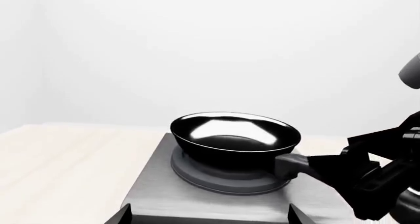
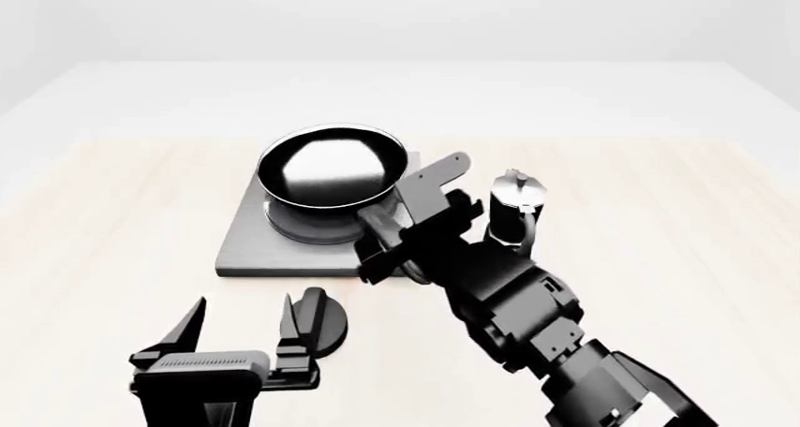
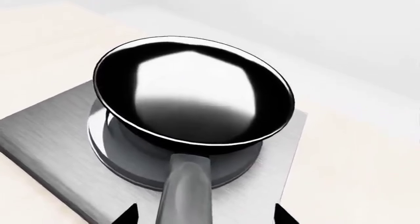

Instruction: Put the frying pan on the stove.

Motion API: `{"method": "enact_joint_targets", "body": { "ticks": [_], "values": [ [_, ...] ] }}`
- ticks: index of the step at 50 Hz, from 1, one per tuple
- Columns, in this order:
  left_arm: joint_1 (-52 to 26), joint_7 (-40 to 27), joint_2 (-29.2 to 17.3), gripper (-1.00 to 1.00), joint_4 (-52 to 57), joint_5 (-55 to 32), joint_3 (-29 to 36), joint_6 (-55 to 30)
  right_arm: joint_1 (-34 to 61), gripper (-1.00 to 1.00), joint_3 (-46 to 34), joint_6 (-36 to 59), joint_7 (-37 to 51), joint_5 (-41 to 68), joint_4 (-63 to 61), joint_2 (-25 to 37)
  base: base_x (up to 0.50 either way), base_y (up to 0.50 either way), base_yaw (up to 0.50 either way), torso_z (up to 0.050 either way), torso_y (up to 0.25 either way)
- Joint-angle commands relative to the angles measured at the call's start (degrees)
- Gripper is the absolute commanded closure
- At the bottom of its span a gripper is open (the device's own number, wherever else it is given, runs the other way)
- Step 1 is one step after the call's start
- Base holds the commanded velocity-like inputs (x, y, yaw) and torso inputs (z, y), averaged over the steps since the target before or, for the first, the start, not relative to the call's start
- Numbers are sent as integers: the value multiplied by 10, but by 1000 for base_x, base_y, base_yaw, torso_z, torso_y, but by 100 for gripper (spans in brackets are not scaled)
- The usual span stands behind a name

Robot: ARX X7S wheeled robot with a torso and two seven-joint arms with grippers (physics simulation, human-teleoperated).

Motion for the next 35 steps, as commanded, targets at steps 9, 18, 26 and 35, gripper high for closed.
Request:
{"method": "enact_joint_targets", "body": {
  "ticks": [9,18,26,35],
  "values": [
    [-4,-7,-3,-100,12,2,4,-10,-21,-100,21,33,44,32,-142,53,0,0,0,0,0],
    [-9,-10,-5,-100,18,1,4,-17,-40,-100,39,37,73,49,-225,85,0,0,0,0,0],
    [-13,-14,-8,-100,24,1,2,-22,-69,-100,42,32,100,49,-280,108,0,0,0,0,0],
    [-16,-17,-10,-100,32,2,3,-28,-104,-100,58,25,150,49,-344,135,0,0,0,0,0]
  ]
}}
